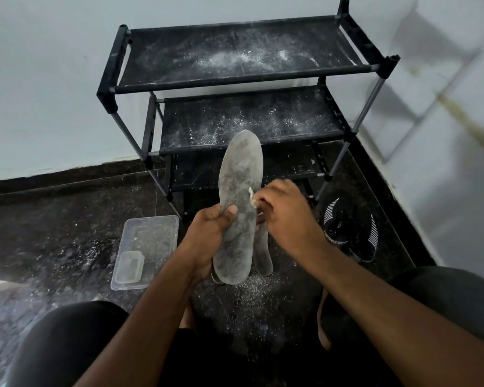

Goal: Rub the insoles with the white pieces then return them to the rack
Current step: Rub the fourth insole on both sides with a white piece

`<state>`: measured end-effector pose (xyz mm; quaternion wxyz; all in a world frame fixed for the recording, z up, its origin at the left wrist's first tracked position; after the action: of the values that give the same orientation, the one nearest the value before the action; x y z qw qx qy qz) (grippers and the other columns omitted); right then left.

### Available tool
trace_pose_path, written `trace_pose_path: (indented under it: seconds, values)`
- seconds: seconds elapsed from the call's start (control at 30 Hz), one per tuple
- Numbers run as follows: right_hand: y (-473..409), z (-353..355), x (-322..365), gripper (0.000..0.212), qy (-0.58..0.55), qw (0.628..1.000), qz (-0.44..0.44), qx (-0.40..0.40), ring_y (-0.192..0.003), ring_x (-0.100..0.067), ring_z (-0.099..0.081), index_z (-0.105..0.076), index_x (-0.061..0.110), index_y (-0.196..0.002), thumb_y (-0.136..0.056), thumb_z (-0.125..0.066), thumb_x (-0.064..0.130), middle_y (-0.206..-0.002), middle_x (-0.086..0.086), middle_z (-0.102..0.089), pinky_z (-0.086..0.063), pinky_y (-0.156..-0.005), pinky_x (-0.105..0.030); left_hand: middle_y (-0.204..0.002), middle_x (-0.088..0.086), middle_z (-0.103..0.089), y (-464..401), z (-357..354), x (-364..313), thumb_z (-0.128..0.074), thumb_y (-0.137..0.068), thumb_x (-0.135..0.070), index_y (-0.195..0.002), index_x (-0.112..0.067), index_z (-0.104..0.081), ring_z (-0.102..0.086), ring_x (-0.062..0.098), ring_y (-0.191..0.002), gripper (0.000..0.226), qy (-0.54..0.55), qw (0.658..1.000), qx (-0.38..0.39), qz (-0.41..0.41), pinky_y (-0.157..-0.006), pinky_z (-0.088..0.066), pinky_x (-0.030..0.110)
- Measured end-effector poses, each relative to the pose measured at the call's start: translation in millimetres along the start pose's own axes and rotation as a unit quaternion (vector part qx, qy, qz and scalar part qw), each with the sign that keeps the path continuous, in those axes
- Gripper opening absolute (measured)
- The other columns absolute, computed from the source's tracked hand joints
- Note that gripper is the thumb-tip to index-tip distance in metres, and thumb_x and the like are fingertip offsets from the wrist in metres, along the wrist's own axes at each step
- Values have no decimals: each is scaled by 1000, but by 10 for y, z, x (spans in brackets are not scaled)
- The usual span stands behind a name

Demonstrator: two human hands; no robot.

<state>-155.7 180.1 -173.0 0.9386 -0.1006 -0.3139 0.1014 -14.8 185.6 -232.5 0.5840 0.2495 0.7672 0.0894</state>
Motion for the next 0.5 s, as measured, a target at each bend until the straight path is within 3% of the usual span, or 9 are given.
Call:
trace_pose_path:
  seconds: [0.1,0.2,0.27,0.37,0.43,0.5]
  values:
    - [116,-180,187,17,10,996,59,63,-98,-4,-36,-70,9,-105,-90,-63,13,-103,-1,-57,-34,-82,-13,-110,26,-69,7,6,15,-50,-106,-13,-120,8,-65,-69,35,-97,29,3,1000,1,-6,-80,-61,40]
    - [27,-63,37,13,39,999,27,9,-95,-7,-38,-70,10,-101,-89,-64,10,-100,-1,-57,-40,-79,-20,-116,28,-71,-7,17,22,-50,-107,-12,-123,6,-64,-71,35,-100,29,-7,1000,-1,-5,-82,-59,42]
    - [-15,34,-34,12,30,999,0,-23,-94,-12,-44,-71,9,-99,-89,-64,8,-96,-2,-57,-37,-76,-17,-117,28,-71,-8,20,17,-49,-107,-13,-123,4,-65,-71,35,-102,28,-8,1000,-1,-1,-84,-58,42]
    - [85,-79,138,19,5,999,43,18,-98,-10,-43,-71,9,-101,-93,-56,18,-100,-1,-58,-33,-81,-9,-111,26,-71,4,4,19,-49,-107,-10,-121,5,-65,-70,33,-96,26,-2,1000,6,-2,-81,-59,41]
    - [117,-150,188,23,0,998,65,25,-97,-4,-38,-70,9,-102,-93,-54,21,-101,-1,-57,-39,-84,-14,-106,24,-71,3,-11,25,-49,-106,-8,-119,5,-66,-71,31,-92,25,3,1000,13,-6,-78,-60,39]
    - [56,-111,81,11,10,999,40,1,-94,-4,-37,-70,10,-98,-91,-62,12,-98,1,-56,-40,-80,-18,-104,20,-73,-6,-6,29,-48,-107,-10,-118,3,-67,-72,28,-90,25,-3,1000,15,-6,-75,-60,38]
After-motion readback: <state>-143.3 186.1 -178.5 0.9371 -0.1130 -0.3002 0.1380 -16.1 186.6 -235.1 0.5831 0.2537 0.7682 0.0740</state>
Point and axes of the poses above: each hand's wrist, its own y-axis away from the middle knuckle, its own z-axis out of the back of the hand, x = y × z, the point moved 7 cm from there along -y, towards the middle knuckle
